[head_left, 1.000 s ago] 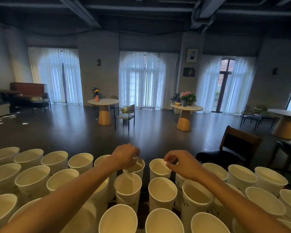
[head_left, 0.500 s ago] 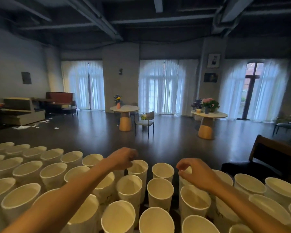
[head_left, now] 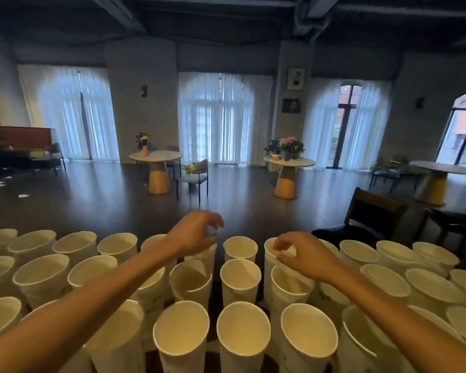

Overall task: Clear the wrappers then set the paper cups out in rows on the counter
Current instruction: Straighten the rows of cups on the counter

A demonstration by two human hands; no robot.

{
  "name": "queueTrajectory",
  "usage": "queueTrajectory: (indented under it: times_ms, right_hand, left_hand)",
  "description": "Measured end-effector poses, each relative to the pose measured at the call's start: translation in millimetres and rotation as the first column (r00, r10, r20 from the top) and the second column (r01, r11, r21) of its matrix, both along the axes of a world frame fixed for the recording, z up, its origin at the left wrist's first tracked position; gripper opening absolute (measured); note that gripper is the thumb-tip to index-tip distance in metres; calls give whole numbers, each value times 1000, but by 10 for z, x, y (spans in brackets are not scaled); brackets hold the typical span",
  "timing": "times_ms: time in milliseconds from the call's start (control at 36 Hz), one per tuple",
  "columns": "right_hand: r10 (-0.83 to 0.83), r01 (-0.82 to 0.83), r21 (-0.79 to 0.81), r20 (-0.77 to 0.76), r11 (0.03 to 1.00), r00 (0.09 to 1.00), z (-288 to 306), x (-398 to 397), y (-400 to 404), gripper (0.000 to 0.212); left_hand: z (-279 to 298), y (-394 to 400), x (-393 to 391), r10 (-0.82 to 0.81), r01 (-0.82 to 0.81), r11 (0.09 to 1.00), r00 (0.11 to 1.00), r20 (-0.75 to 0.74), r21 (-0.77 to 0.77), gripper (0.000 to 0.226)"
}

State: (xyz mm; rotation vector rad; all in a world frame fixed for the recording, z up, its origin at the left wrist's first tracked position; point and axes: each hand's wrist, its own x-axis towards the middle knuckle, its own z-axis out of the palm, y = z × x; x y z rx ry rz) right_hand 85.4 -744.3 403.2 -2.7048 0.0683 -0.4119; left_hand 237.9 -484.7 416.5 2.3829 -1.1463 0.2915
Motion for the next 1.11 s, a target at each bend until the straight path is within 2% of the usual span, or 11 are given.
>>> queueTrajectory:
  times_ms: [83, 194, 306, 444, 722, 833, 1111]
  right_hand:
    - [-32, 32, 40, -10, 999, 999, 13, -155, 25, 25]
    - [-34, 34, 94, 0, 995, 999, 60, -351, 131, 24]
    - [1, -3, 103, 14, 995, 1000, 85, -518, 236, 20]
    - [30, -39, 153, 57, 988, 998, 84, -730, 299, 21]
    - [-42, 20, 190, 109, 982, 993, 139, -1235, 11, 15]
    - [-59, 37, 209, 102, 977, 993, 116, -1317, -87, 13]
    - [-58, 36, 194, 108, 980, 993, 99, -1395, -87, 14]
  left_hand:
    - [39, -14, -350, -75, 72, 996, 995, 59, 57, 26]
    - [40, 35, -788, -105, 101, 990, 994, 35, 94, 16]
    - [-47, 51, -1033, -64, 38, 977, 991, 117, 210, 26]
    - [-140, -23, -1130, -10, -4, 955, 999, 47, 297, 31]
    - [-157, -177, -1186, 5, -5, 934, 1000, 1, 357, 25]
    - [-151, -157, -1199, -24, 36, 921, 999, -35, 389, 25]
    - [-151, -135, -1273, -3, 19, 920, 999, -42, 391, 27]
